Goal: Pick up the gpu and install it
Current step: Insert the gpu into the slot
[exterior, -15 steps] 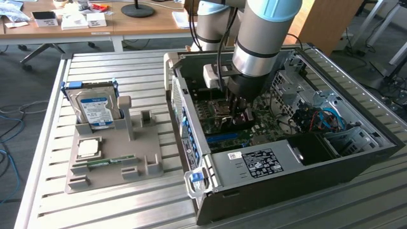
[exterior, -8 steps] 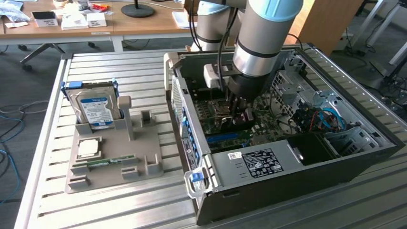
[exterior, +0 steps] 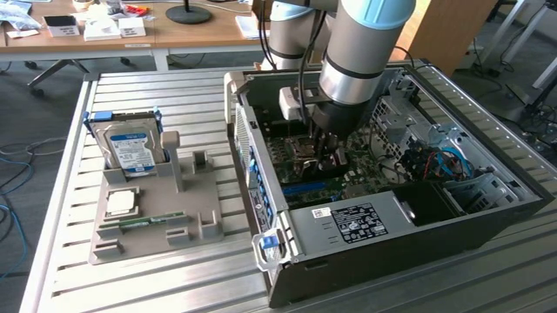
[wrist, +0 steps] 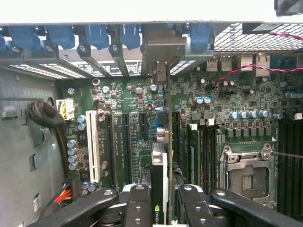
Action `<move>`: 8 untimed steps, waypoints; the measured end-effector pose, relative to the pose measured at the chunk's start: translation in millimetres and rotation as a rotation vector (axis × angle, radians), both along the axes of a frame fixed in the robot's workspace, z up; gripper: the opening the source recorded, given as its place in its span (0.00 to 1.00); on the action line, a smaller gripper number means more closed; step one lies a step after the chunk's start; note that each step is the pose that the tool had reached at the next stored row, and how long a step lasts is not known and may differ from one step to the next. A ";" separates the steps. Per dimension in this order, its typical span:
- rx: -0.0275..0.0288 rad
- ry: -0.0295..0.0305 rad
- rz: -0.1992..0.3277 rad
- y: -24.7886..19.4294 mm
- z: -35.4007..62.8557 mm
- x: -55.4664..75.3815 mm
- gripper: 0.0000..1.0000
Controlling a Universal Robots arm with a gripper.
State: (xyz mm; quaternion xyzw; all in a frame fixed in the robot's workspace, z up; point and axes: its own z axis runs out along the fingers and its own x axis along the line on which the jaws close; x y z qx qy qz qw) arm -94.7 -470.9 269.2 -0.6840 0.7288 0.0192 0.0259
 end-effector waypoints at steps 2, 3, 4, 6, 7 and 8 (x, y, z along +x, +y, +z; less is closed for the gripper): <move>-0.0001 0.0012 0.000 0.0 -0.1 0.7 0.27; -0.0003 0.0020 0.000 0.0 -0.1 1.0 0.27; -0.0006 0.0028 0.000 0.0 -0.1 1.1 0.27; -0.0026 0.0049 0.000 0.1 -0.2 1.5 0.27; -0.0041 0.0063 0.000 0.0 -0.2 1.7 0.27; -0.0061 0.0076 0.000 0.0 -0.1 1.8 0.27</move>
